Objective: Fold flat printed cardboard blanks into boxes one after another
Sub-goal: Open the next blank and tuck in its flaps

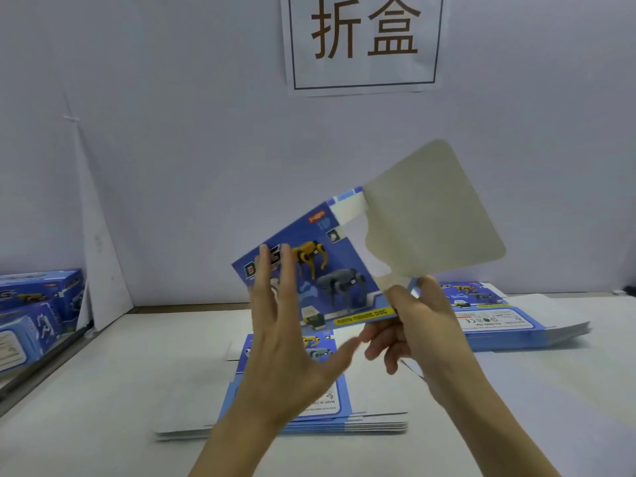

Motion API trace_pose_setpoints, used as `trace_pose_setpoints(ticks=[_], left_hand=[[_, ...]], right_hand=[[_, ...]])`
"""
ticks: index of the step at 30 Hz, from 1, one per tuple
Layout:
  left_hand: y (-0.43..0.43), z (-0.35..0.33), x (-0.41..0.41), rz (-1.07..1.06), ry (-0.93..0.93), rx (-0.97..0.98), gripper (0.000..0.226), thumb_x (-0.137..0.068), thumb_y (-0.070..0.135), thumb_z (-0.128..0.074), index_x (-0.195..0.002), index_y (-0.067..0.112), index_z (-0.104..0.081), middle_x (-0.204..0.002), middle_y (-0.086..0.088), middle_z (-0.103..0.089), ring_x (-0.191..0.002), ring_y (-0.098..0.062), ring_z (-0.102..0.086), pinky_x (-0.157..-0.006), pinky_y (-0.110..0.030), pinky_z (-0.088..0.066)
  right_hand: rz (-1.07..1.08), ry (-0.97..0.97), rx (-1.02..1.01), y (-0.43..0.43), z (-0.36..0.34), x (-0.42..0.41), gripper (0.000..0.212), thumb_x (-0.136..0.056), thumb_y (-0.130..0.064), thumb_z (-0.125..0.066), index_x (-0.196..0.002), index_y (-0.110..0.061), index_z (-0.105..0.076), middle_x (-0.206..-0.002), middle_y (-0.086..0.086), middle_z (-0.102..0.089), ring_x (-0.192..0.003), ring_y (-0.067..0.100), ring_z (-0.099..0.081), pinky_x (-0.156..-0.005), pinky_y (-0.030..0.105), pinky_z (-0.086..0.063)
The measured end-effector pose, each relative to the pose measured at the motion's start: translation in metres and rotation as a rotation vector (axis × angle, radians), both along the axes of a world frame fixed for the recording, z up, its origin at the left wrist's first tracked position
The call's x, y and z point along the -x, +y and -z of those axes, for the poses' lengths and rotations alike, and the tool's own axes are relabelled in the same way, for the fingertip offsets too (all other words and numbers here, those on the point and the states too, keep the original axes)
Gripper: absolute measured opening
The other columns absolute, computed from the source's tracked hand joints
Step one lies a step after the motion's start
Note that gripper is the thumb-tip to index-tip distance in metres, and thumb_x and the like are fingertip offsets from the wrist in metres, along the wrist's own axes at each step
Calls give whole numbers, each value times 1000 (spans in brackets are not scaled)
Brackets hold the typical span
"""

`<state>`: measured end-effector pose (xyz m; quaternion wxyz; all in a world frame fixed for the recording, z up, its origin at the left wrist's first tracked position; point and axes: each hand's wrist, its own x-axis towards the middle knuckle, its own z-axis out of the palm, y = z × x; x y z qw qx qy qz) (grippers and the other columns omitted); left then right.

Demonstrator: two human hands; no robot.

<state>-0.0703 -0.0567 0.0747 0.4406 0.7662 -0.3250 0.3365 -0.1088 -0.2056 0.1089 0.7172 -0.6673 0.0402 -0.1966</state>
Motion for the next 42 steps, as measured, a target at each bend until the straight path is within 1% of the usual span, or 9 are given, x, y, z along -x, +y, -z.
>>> trace_pose_setpoints(ticks=[7, 14, 22, 25, 28, 32, 35, 39, 42], left_hand=[[12, -5, -9, -227, -73, -109, 126, -55, 66, -70, -149, 26, 5, -156, -20, -3, -146, -35, -4, -108, -67, -26], [38, -7, -24, -39, -137, -193, 128, -54, 58, -74, -145, 49, 15, -147, -2, -11, -133, -34, -30, -95, -34, -51], [22, -8, -14, 162, -56, -149, 115, -59, 70, -68, -151, 37, -7, -146, 12, -19, -136, -10, -34, -84, -18, -54], [6, -20, -17, 174, 212, 8, 150, -28, 105, -38, -136, 1, -47, -114, -2, -50, -130, -36, -45, -106, -47, -41], [5, -21, -11, 112, 129, -38, 138, -38, 97, -52, -139, 6, -40, -115, 0, -47, -128, -32, -44, -105, -32, -43], [40, -14, -22, -32, -154, -255, 143, -48, 70, -79, -153, 25, 6, -141, -9, -23, -127, -22, -37, -99, -9, -38], [44, -20, -23, -20, -196, -208, 136, -50, 75, -72, -153, 27, 2, -141, -12, -25, -132, -17, -33, -100, -4, -34], [20, -29, -14, 140, 142, 44, 149, -32, 104, -41, -128, -10, -49, -87, -6, -52, -121, -46, -47, -105, -51, -39], [11, -15, -6, 97, 80, -167, 128, -49, 82, -66, -149, 15, -23, -130, -4, -38, -131, -21, -39, -101, -20, -44]], right_hand=[[-155, 12, 318, 0, -2, 4, 10, -88, -22, -59, -96, -17, -54, -55, 5, -62, -42, 20, -56, -36, 23, -37], [93, -460, 418, -22, -7, 6, 23, -87, -45, -58, -78, -24, -63, -65, -14, -60, -59, 3, -51, -53, 14, -40], [-224, 22, -744, -30, 23, -27, 34, -72, -21, -70, -103, -9, -68, -89, 9, -75, -73, 22, -72, -62, 36, -58], [-517, 272, -769, -17, 34, -27, 50, -43, -16, -93, -88, -8, -73, -76, 10, -68, -65, 27, -67, -73, 38, -48], [-573, 337, -663, -14, 35, -26, 55, -28, -17, -96, -79, -13, -78, -81, 9, -67, -77, 25, -62, -84, 41, -41], [-398, 199, -618, -27, 18, -23, 48, -58, -27, -78, -102, -9, -69, -94, 9, -72, -87, 26, -64, -72, 35, -54], [-295, -34, -704, -34, 7, -18, 43, -70, -23, -70, -110, -6, -66, -102, 10, -74, -85, 23, -72, -66, 33, -60], [-422, 246, -749, -24, 18, -20, 33, -51, -11, -77, -84, -9, -69, -60, 0, -60, -33, 8, -43, -28, 14, -28], [-440, 346, -710, -23, 24, -22, 28, -50, -8, -76, -78, -4, -73, -61, 2, -59, -34, 5, -33, -28, 13, -18]])
